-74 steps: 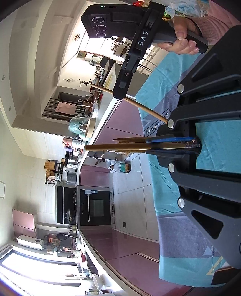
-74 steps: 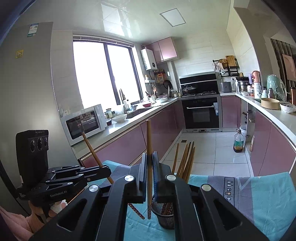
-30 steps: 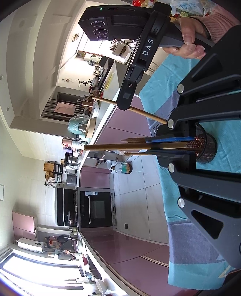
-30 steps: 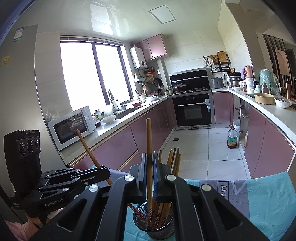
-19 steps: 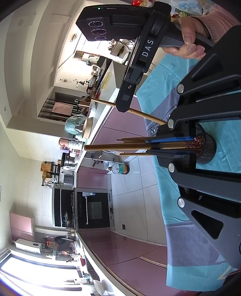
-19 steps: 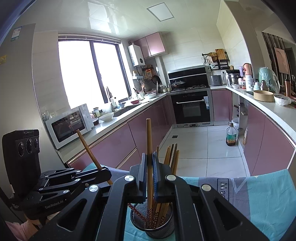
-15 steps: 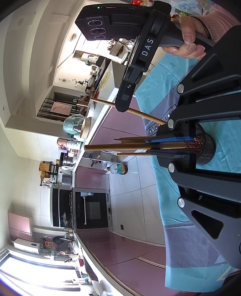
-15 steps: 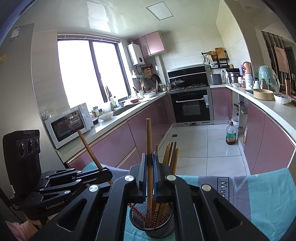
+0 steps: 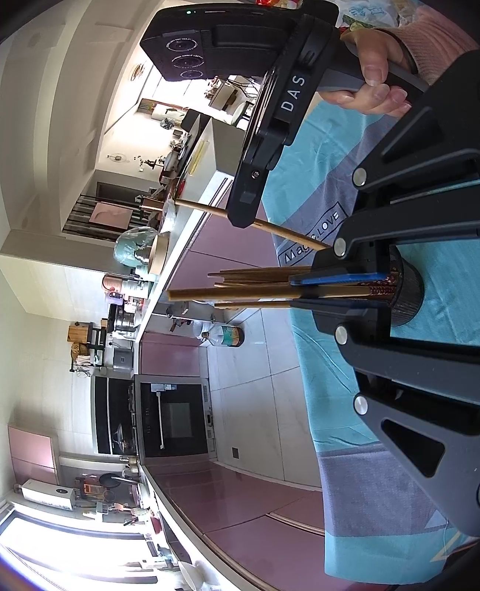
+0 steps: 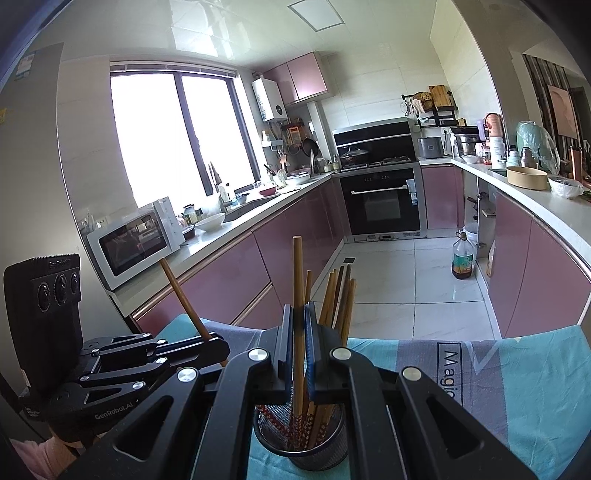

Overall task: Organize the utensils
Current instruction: 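Lower the upright chopstick into the black mesh cup with the left tool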

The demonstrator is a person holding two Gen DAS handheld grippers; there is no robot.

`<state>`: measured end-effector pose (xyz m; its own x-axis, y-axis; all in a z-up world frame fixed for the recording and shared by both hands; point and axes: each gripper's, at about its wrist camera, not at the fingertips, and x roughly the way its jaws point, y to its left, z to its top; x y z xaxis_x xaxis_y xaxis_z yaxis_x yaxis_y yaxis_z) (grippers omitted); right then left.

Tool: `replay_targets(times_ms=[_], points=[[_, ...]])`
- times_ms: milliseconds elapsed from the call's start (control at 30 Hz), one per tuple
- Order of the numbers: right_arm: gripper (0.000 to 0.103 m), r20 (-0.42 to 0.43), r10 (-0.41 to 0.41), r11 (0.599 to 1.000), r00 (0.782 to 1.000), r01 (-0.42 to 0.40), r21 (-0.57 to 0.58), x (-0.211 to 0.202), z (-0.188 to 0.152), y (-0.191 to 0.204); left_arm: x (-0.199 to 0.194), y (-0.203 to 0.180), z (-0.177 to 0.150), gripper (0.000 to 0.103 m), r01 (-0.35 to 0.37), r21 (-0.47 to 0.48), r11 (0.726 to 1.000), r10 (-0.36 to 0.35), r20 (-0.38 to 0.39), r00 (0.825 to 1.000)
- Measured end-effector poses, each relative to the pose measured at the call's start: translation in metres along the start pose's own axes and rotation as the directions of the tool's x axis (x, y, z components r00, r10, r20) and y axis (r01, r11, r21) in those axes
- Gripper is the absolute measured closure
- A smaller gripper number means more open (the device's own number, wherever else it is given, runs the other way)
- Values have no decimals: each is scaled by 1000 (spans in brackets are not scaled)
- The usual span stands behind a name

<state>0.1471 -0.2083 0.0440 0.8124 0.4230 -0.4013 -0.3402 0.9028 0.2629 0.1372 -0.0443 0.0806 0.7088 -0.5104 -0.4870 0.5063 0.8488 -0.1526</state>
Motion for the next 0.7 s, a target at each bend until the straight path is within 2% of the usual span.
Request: replay_targets(times_ms=[700], points=[[98,-41,-3,1000,999,3,11,18,-4,-5,37,5,6,96,16,17,1000,-15,-74,997]])
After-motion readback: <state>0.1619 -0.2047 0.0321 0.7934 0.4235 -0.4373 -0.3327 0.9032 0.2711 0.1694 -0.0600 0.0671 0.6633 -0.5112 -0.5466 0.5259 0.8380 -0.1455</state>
